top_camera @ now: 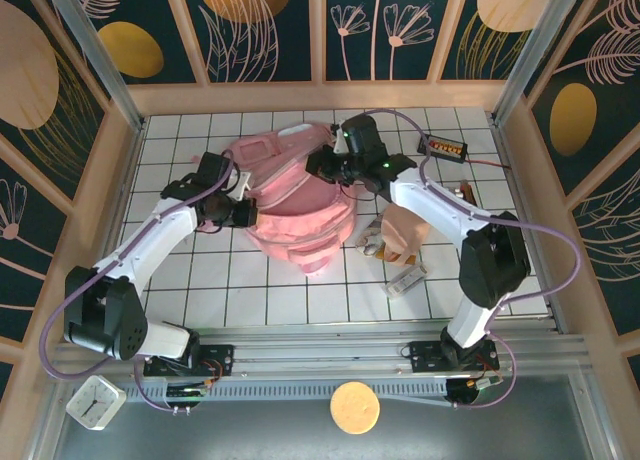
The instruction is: Pack books, pencil case, and school supplies into a backpack
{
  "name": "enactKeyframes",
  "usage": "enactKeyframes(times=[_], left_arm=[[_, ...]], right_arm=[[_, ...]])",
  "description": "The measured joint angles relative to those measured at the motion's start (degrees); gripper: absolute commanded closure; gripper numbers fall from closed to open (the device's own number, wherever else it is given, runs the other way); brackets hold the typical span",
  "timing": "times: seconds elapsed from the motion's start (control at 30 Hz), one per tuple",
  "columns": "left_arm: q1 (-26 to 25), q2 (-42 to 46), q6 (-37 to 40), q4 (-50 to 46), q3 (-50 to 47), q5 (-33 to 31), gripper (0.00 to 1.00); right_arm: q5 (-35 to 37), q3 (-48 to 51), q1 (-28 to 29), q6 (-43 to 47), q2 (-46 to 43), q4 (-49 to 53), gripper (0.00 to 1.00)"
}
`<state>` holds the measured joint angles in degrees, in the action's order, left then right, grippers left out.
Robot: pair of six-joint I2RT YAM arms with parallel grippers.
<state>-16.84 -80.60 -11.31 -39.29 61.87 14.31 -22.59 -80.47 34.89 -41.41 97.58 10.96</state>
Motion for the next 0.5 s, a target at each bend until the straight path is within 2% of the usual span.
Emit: enactKeyframes(times=[0.23, 0.5], left_arm=[[3.48, -1.60, 0.76, -1.31, 0.92, -2.43, 1.00], [4.70, -14.80, 0.76, 0.85, 6.47, -6.08, 1.00]], right_arm=[[-2.01, 1.38, -0.04, 1.95, -1.01, -0.09, 1.00], [-3.61, 1.40, 0.35, 3.61, -0.90, 0.04, 1.00]])
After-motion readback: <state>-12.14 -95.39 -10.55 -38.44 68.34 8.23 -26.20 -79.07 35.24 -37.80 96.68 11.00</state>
